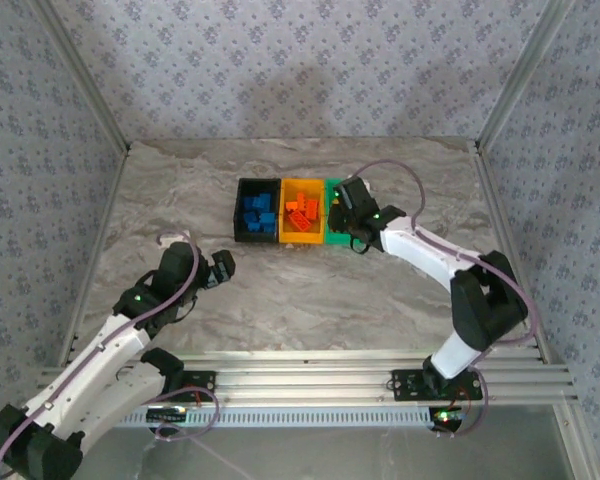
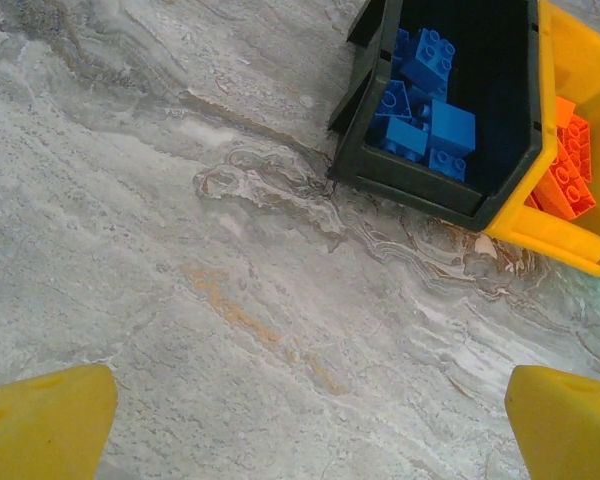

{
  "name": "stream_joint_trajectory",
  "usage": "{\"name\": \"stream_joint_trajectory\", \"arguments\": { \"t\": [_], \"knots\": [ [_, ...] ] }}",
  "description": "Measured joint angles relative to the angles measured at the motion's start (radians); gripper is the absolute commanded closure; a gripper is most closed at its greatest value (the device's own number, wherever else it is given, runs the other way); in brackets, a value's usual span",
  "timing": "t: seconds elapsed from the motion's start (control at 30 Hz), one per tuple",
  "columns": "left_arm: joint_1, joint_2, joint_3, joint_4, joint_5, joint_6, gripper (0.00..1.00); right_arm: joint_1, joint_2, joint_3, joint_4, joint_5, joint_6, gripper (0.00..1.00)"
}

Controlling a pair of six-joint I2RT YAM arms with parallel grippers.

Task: Sort the legos into containers by color

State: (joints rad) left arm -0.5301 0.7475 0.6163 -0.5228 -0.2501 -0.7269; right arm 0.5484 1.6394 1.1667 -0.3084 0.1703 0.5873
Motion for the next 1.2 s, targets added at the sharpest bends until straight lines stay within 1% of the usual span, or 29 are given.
{"name": "stream_joint_trajectory", "arguments": {
  "t": [0.07, 0.13, 0.2, 0.23, 0.33, 0.5, 0.63, 0.77, 0.9, 1.0, 1.13, 1.2],
  "knots": [
    [0.0, 0.001, 0.0, 0.0, 0.0, 0.0, 0.0, -0.035, 0.039, 0.023, -0.008, -0.03, 0.0, 0.73],
    [0.0, 0.001, 0.0, 0.0, 0.003, -0.001, 0.0, -0.065, 0.074, 0.052, -0.018, -0.049, 0.0, 0.67],
    [0.001, 0.001, 0.0, 0.0, 0.003, -0.001, 0.0, -0.087, 0.1, 0.08, -0.019, -0.064, 0.002, 0.63],
    [0.001, 0.001, 0.0, 0.0, 0.003, -0.001, 0.0, -0.093, 0.108, 0.09, -0.019, -0.068, 0.003, 0.63],
    [0.002, 0.002, 0.0, 0.001, 0.003, -0.001, 0.0, -0.097, 0.118, 0.115, -0.026, -0.082, 0.003, 0.69],
    [0.006, 0.008, 0.0, 0.002, 0.003, -0.001, 0.0, -0.086, 0.118, 0.125, -0.023, -0.089, -0.001, 0.7],
    [0.006, 0.01, 0.0, 0.003, 0.004, -0.008, 0.0, -0.043, 0.118, 0.132, -0.022, -0.089, -0.019, 0.7],
    [0.007, 0.014, 0.0, 0.003, 0.004, -0.009, 0.0, 0.037, 0.132, 0.188, -0.02, -0.097, -0.048, 0.69],
    [0.007, 0.014, 0.0, 0.003, 0.003, -0.008, 0.0, 0.129, 0.222, 0.35, -0.009, -0.119, -0.092, 0.68],
    [0.007, 0.013, 0.0, 0.002, 0.003, -0.008, 0.0, 0.177, 0.317, 0.481, -0.006, -0.14, -0.11, 0.67],
    [0.011, 0.006, 0.0, -0.002, 0.003, -0.008, 0.0, 0.193, 0.441, 0.621, -0.017, -0.167, -0.11, 0.66],
    [0.013, -0.009, 0.0, -0.005, 0.003, -0.008, 0.0, 0.188, 0.507, 0.697, -0.034, -0.175, -0.109, 0.64]
  ]
}}
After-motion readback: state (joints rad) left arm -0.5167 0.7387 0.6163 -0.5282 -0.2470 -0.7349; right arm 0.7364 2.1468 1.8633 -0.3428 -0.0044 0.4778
